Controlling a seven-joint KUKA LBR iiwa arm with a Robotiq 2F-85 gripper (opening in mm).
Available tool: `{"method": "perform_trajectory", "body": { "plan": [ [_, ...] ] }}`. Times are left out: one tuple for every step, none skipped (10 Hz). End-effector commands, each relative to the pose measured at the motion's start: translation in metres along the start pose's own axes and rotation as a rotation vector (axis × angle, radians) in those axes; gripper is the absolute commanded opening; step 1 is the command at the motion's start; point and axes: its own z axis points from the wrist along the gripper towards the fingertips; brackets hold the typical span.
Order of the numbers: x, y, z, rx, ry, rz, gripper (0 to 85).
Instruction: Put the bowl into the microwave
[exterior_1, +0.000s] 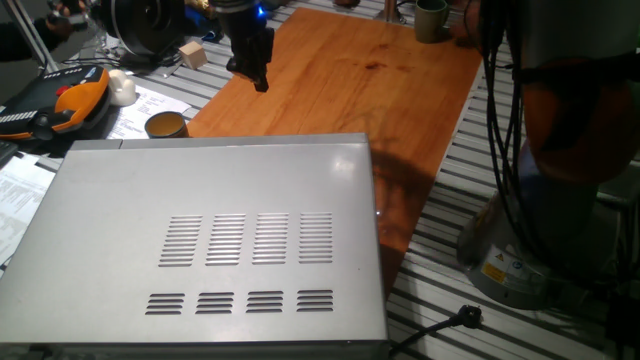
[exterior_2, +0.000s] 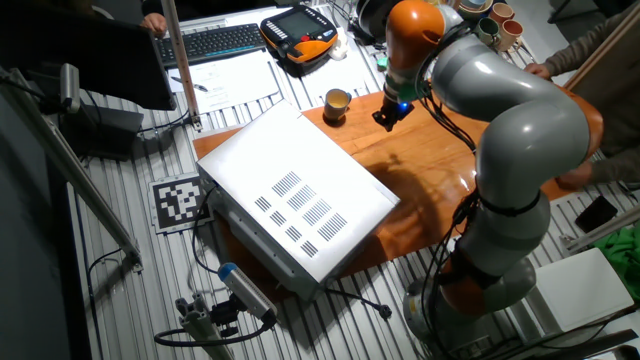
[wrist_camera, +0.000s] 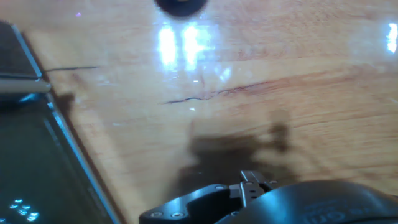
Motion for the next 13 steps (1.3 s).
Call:
{"method": "perform_trajectory", "body": {
  "plan": [
    [0.0,0.0,0.0,-0.036,0.021,-0.012,0.0],
    [0.0,0.0,0.0,-0.07,0.026,-0.036,0.0],
    [0.0,0.0,0.0,-0.054,0.02,-0.04,0.0],
    [0.0,0.0,0.0,-0.031,0.006,-0.004,0.0],
    [0.0,0.0,0.0,-0.025,-0.013,0.063,0.0],
    [0.0,0.0,0.0,-0.037,-0.008,0.146,0.0],
    [0.0,0.0,0.0,-0.086,0.033,0.217,0.0],
    [0.0,0.0,0.0,-0.093,0.05,0.264,0.0],
    [-0.01,0.01,-0.002,-0.106,0.069,0.311,0.0],
    [-0.021,0.024,-0.007,-0.125,0.088,0.348,0.0],
    [-0.032,0.037,-0.012,-0.118,0.091,0.381,0.0],
    [-0.04,0.047,-0.015,-0.116,0.089,0.405,0.0],
    [-0.049,0.057,-0.015,-0.135,0.107,0.428,0.0]
  ]
}}
